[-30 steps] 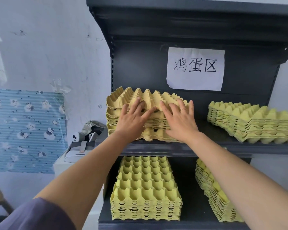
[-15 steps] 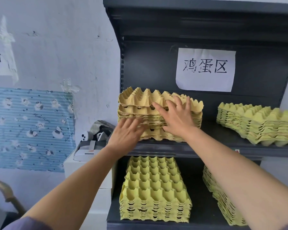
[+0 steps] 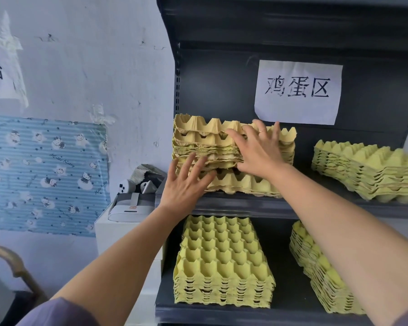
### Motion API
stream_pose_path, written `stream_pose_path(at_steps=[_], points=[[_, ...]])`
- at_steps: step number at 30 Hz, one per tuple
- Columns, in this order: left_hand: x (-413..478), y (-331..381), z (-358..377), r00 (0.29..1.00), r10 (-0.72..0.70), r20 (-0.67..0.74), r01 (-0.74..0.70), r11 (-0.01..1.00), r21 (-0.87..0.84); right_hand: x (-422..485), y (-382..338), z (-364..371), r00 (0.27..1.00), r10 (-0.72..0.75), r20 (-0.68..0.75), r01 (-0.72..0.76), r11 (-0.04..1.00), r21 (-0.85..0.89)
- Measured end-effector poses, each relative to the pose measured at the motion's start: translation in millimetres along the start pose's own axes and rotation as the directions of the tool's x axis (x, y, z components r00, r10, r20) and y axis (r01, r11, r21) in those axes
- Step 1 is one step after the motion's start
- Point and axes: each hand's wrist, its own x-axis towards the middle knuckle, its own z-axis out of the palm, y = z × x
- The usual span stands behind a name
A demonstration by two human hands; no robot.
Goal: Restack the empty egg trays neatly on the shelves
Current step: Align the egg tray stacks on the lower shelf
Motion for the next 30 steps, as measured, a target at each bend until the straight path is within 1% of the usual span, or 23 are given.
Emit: stream_pose_path(at_steps=[3,6,12,15,16,20,23,25,27,30], points=[[2,0,0,0.999,-0.027,-0.028,0.026,1.0,-0.011,-14,-5,6,1.0,-0.025,0.018,0.025,1.0,-0.007],[5,3,-2,0.998,-0.064,-0.027,0.063,0.998,-0.022,-21,-7,10,1.0,-0.031,0.002,0.031,0.999,0.011],[25,9,-10,0.994,-0.075,0.074,0.075,0.997,-0.004,-21,-11,3,1.0,-0.012,0.003,0.012,0.999,0.041],[36,14,-13,0.986,-0.052,0.16,0.052,0.999,0.001,-25,-13,6,1.0,-0.009,-0.002,0.009,0.999,0.038],[39,14,-13,0.985,-0.051,0.167,0.053,0.999,-0.006,-25,-12,8,1.0,-0.007,-0.009,0.007,0.999,0.036],[37,13,-10,0.99,-0.074,0.119,0.073,0.997,0.011,-30,-15,16,0.998,-0.002,-0.056,0.004,1.0,0.028],[35,17,-10,0.989,-0.083,0.122,0.085,0.996,-0.008,-33,-18,17,0.999,-0.002,-0.039,0.003,0.999,0.034],[35,21,-14,0.984,-0.094,0.154,0.1,0.994,-0.035,-34,-17,15,1.0,-0.011,-0.028,0.013,0.999,0.048],[35,23,-16,0.977,-0.1,0.189,0.116,0.991,-0.073,-35,-15,12,1.0,-0.024,-0.015,0.025,0.997,0.074],[38,24,-22,0.973,-0.109,0.204,0.136,0.983,-0.126,-34,-12,8,0.999,-0.036,0.018,0.034,0.992,0.124]])
